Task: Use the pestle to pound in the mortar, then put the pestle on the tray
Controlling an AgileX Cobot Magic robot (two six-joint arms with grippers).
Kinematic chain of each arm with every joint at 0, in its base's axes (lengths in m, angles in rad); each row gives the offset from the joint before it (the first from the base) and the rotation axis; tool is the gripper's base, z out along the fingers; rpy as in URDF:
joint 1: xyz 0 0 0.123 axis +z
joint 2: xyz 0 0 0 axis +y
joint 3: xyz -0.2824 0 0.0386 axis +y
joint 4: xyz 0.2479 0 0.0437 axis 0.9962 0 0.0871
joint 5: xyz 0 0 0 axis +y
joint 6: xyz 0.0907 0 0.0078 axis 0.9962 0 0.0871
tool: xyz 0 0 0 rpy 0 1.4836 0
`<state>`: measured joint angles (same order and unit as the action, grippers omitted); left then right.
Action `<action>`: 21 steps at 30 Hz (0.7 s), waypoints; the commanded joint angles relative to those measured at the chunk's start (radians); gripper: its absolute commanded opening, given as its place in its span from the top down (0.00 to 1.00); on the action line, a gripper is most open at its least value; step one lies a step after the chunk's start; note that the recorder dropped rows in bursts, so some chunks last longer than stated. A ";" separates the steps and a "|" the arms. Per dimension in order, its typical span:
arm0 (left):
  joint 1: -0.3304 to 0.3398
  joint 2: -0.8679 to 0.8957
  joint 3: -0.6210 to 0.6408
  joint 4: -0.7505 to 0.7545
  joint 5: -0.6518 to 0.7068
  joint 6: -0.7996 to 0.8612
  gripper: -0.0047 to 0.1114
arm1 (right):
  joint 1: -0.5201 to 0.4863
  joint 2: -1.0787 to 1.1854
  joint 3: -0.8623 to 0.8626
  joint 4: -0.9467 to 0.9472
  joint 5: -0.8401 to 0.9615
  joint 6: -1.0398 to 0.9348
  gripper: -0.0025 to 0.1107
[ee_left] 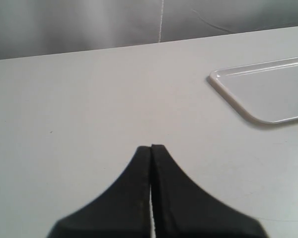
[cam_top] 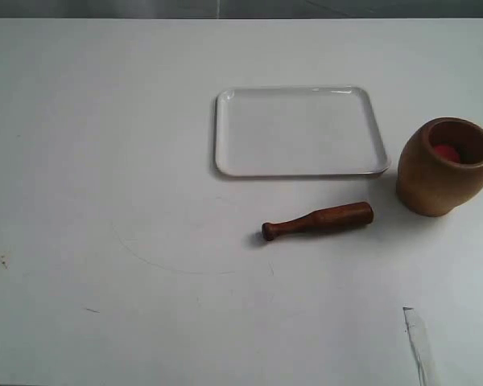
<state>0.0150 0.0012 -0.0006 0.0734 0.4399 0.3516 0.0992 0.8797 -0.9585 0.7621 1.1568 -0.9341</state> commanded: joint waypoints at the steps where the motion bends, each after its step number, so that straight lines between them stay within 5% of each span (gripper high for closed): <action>1: -0.008 -0.001 0.001 -0.007 -0.003 -0.008 0.96 | 0.065 0.154 -0.005 0.003 0.016 -0.028 0.98; 10: -0.008 -0.001 0.001 -0.007 -0.003 -0.008 0.96 | 0.564 0.526 -0.005 -0.423 -0.314 -0.083 0.98; 21: -0.008 -0.001 0.001 -0.007 -0.003 -0.008 0.96 | 0.648 0.777 -0.005 -0.603 -0.423 -0.083 0.98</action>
<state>0.0150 0.0012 -0.0006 0.0734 0.4399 0.3516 0.7440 1.6260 -0.9598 0.1847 0.7783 -1.0072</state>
